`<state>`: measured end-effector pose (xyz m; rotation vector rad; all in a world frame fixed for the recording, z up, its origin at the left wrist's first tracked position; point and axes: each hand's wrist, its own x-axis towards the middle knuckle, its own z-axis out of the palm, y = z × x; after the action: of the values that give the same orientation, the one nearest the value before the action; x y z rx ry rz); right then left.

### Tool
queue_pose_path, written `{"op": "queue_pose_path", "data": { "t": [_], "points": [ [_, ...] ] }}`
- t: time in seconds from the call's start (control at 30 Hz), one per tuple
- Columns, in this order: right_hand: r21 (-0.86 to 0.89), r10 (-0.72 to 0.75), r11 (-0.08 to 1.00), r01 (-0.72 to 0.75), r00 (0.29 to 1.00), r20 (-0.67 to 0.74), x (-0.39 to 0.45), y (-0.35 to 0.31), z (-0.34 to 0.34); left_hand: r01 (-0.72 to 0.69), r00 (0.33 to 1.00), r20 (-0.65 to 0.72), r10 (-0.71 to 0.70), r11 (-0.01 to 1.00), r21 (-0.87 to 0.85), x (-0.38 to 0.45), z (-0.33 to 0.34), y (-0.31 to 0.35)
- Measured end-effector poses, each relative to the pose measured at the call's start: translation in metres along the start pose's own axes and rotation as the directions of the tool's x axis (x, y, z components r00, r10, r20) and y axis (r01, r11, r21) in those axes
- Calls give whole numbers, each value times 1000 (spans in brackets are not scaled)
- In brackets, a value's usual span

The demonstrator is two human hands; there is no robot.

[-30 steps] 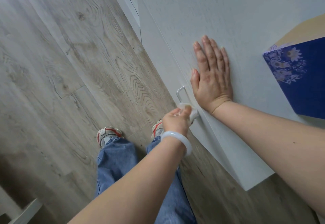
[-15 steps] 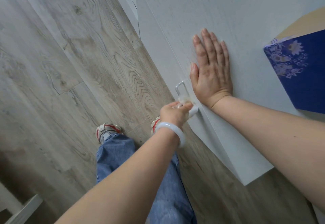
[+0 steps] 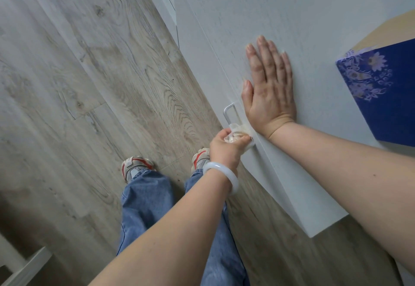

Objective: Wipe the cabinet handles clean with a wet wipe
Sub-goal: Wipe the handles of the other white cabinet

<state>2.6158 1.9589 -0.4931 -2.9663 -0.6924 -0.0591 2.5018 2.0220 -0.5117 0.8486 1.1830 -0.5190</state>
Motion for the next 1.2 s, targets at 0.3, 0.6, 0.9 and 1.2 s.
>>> {"op": "queue_pose_path", "data": {
  "t": [0.3,0.6,0.9,1.2],
  "points": [
    [1,-2,1000,2,1000,14,0,0,-1,-52,995,101,-6,823,565,15,-11,35],
    [4,0,1000,-1,1000,18,1,0,-2,-159,987,37,156,932,325,28,-23,80],
    [-2,6,1000,-6,1000,28,0,0,-3,15,1000,3,-17,974,227,2,-7,27],
    [-2,3,1000,-3,1000,23,0,0,-2,-32,989,-140,47,994,106,6,-6,42]
  ]
}}
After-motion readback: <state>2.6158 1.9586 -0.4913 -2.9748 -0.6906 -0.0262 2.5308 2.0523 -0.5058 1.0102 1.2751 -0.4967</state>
